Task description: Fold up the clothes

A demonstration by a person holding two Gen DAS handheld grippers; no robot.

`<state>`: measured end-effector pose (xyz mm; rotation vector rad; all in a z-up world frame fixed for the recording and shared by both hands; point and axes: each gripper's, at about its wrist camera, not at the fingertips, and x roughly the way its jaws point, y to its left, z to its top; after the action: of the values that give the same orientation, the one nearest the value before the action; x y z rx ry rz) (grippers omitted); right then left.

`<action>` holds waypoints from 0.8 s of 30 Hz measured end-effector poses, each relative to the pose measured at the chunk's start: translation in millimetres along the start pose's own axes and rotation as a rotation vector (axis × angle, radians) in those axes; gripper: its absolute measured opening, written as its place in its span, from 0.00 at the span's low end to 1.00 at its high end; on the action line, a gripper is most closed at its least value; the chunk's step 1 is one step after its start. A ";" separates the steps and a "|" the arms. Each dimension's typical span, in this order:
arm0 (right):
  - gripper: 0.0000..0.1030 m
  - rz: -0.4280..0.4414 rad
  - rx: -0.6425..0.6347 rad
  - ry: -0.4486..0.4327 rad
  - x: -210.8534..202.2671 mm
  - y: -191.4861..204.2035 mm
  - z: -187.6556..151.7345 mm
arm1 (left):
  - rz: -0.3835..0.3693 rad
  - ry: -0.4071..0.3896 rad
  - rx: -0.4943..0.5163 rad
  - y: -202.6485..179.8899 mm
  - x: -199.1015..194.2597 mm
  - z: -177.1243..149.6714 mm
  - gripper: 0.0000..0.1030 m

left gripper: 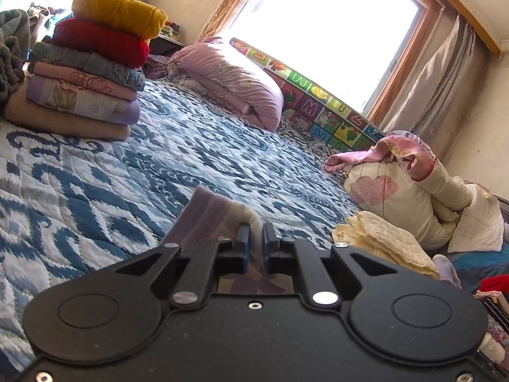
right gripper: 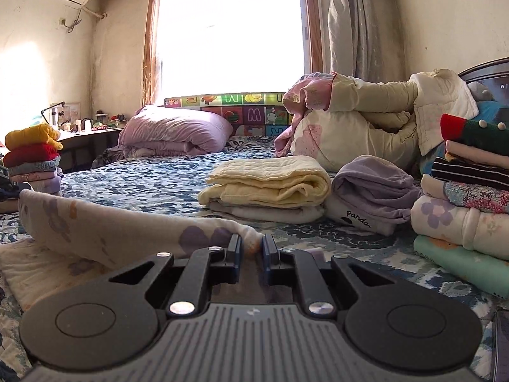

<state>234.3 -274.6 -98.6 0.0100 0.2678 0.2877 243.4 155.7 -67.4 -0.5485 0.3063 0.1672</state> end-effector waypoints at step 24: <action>0.54 -0.101 0.060 0.061 62.9 -15.7 1.1 | 0.079 0.045 -0.059 20.9 36.8 3.2 0.43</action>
<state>297.1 -271.9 -114.6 0.0474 0.3362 0.1799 273.9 177.7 -87.1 -0.5999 0.3681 0.2417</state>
